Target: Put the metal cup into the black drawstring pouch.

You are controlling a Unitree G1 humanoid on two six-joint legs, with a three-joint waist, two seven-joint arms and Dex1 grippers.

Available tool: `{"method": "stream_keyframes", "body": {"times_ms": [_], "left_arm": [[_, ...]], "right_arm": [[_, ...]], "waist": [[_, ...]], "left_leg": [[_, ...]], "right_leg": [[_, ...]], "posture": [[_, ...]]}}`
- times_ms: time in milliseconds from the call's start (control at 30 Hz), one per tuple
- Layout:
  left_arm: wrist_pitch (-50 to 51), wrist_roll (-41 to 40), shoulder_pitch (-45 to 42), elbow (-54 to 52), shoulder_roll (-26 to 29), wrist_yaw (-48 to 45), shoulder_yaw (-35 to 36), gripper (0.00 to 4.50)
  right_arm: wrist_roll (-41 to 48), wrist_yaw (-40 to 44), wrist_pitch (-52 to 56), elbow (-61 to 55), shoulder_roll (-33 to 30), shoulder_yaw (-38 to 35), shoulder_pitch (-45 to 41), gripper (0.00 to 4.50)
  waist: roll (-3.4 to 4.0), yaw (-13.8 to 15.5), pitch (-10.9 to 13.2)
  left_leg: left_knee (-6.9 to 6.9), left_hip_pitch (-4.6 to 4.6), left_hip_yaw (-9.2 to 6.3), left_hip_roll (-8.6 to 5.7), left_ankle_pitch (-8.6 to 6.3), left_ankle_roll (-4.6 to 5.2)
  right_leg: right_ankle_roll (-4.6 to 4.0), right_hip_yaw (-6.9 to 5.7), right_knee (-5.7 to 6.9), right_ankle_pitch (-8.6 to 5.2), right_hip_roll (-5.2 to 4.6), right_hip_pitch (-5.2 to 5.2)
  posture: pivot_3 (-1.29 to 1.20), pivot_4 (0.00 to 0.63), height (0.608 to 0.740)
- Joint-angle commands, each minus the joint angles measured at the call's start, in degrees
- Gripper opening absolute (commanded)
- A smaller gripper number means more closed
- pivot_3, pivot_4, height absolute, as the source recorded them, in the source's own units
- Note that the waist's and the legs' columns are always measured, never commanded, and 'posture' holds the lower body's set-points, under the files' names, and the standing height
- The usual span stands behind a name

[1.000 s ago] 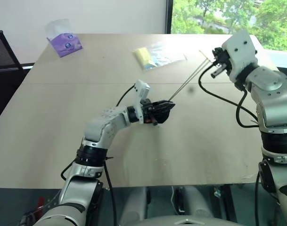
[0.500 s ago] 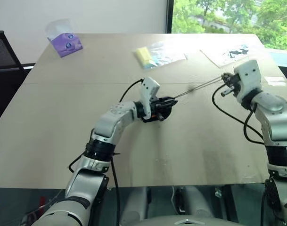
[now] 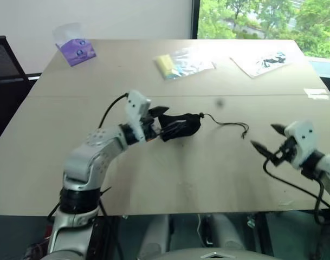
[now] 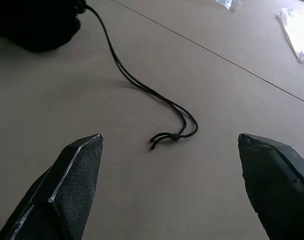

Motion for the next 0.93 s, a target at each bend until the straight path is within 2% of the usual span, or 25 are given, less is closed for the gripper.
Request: {"method": "stream_keyframes", "body": {"times_ms": [33, 167, 333, 433, 533, 733, 933], "left_arm": [[-5.5, 0.2, 3.6, -3.5, -0.7, 1.0, 3.6, 4.47], [-3.3, -5.8, 8.9, -5.6, -2.0, 2.5, 9.5, 4.47], [-8.0, -2.3, 16.0, -9.1, -3.3, 7.1, 11.9, 4.49], [-10.5, -3.1, 20.1, -9.7, -5.4, 9.3, 15.1, 4.49], [-11.8, -2.9, 24.5, -10.9, -5.2, 9.4, 16.5, 4.49], [-12.8, -3.9, 28.2, -10.3, -5.1, 10.5, 19.4, 4.49], [-13.7, -4.0, 31.5, -12.0, -5.3, 9.6, 18.0, 4.49]], "right_arm": [[-1.0, -0.6, -1.6, -4.0, -1.1, -3.1, 3.8, 4.46], [-0.6, -2.7, -1.7, -7.4, 1.2, -4.5, 8.6, 4.46], [-0.4, -6.1, -4.4, -10.8, 5.7, -5.8, 11.6, 4.50], [-0.9, -7.0, -7.7, -11.0, 8.5, -5.7, 13.7, 4.50], [-0.7, -7.2, -10.2, -10.5, 10.5, -5.4, 15.5, 4.50], [-1.1, -7.5, -13.6, -9.0, 11.8, -5.0, 16.8, 4.50], [-1.1, -7.0, -15.2, -5.2, 10.8, -4.6, 13.9, 4.50]], "waist": [[-0.01, 0.0, 0.0], [-0.02, 0.2, 0.0], [0.00, 0.2, 0.0], [-0.01, 0.2, -0.1], [-0.03, 0.1, -0.1], [-0.09, 0.3, -0.2], [-0.09, 0.1, -0.2]], "left_leg": [[0.06, 0.01, -0.01, 0.01, 0.00, 0.00], [0.10, 0.00, -0.09, 0.03, 0.00, 0.00], [0.10, 0.00, -0.05, 0.04, -0.01, 0.00], [0.09, 0.02, -0.05, 0.04, -0.01, 0.00], [0.08, 0.02, -0.07, 0.05, -0.01, 0.00], [0.10, 0.05, -0.07, 0.06, -0.02, 0.01], [0.10, 0.05, -0.03, 0.06, -0.02, 0.01]], "right_leg": [[0.00, -0.01, 0.01, 0.00, 0.03, 0.03], [0.00, -0.08, 0.02, 0.00, 0.02, 0.08], [0.00, -0.02, 0.00, 0.00, 0.00, 0.07], [0.00, -0.02, 0.00, 0.00, 0.00, 0.08], [-0.01, -0.04, 0.00, -0.01, 0.00, 0.08], [-0.03, -0.05, -0.01, -0.02, -0.01, 0.10], [-0.03, -0.01, -0.02, -0.02, 0.00, 0.09]], "posture": [[0.00, 0.150, 0.740], [0.00, 0.150, 0.740], [0.00, 0.150, 0.740], [0.00, 0.150, 0.740], [0.00, 0.150, 0.740], [0.00, 0.150, 0.740], [0.00, 0.150, 0.740]]}}
